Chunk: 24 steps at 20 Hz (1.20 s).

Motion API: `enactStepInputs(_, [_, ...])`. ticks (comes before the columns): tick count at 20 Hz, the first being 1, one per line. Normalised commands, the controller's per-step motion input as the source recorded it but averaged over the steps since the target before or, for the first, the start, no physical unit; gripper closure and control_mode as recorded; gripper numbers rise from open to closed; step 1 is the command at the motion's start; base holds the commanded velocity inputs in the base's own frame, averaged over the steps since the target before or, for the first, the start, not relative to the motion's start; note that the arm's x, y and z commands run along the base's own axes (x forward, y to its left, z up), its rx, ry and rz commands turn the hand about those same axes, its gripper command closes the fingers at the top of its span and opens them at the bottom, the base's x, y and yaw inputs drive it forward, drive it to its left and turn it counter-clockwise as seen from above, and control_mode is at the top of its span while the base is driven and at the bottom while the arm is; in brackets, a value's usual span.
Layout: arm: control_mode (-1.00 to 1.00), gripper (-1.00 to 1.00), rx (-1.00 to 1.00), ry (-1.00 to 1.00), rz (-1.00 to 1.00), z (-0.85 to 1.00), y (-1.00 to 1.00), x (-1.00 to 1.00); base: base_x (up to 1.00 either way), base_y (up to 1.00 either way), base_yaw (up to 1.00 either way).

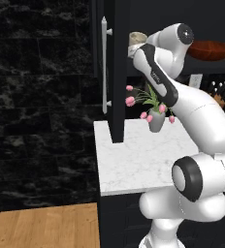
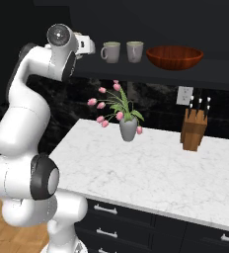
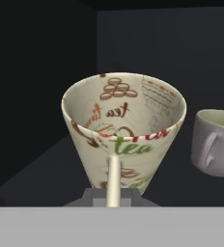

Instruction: Gather all objects into one cabinet and sort the glasses and bowls to opposite sides.

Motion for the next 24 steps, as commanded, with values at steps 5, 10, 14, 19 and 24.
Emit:
enactStepInputs(5, [-1.0,1.0,0.0,0.0,0.0,0.0,0.0,0.21,0.0,0.0,0.0])
enactStepInputs(10, [-1.0,1.0,0.0,0.0,0.0,-0.02,0.0,0.17,0.0,0.0,0.0])
enactStepInputs(14, [-1.0,1.0,0.01,0.04,0.0,-0.16,0.0,0.34,0.0,0.0,0.0])
enactStepInputs(19, [-1.0,1.0,0.03,0.03,0.0,-0.14,0.0,0.34,0.0,0.0,0.0])
enactStepInputs(24, [-1.0,1.0,0.01,0.03,0.0,-0.09,0.0,0.32,0.0,0.0,0.0])
